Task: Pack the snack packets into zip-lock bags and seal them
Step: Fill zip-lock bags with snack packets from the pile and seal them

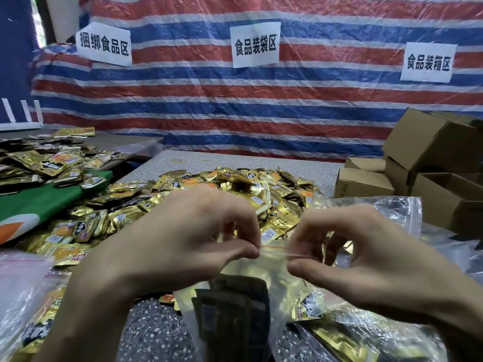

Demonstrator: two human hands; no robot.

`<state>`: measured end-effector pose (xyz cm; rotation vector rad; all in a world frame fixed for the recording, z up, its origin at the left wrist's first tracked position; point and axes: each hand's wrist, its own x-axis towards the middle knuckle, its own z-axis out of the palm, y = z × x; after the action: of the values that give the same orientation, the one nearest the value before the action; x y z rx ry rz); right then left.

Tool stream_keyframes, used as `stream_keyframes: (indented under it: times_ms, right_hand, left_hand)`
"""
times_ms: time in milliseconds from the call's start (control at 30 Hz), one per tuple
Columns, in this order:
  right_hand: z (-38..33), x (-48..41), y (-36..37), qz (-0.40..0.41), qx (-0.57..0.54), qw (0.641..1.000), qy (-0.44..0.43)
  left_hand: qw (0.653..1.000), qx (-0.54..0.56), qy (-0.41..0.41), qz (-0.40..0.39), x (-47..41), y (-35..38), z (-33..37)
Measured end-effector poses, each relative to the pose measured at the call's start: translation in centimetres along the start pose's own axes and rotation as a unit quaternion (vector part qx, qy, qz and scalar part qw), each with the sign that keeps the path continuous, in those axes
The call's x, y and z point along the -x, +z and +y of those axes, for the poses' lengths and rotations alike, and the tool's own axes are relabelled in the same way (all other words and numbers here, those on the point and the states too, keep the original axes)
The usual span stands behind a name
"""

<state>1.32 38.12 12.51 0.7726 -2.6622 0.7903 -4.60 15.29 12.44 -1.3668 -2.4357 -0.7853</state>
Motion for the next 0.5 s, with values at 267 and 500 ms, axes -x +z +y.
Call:
stream_keyframes:
  times_ms: [267, 500]
  right_hand:
    - [0.17, -0.13, -0.2, 0.025, -0.018, 0.999, -0.018]
    - [0.0, -0.22, 0.47, -0.005, -0.003, 1.0, -0.012]
  left_hand:
    - [0.999, 0.026, 0.041, -0.018, -0.05, -0.15, 0.47]
    - [0.998, 0.046, 0.036, -0.024, 0.07, -0.31, 0.06]
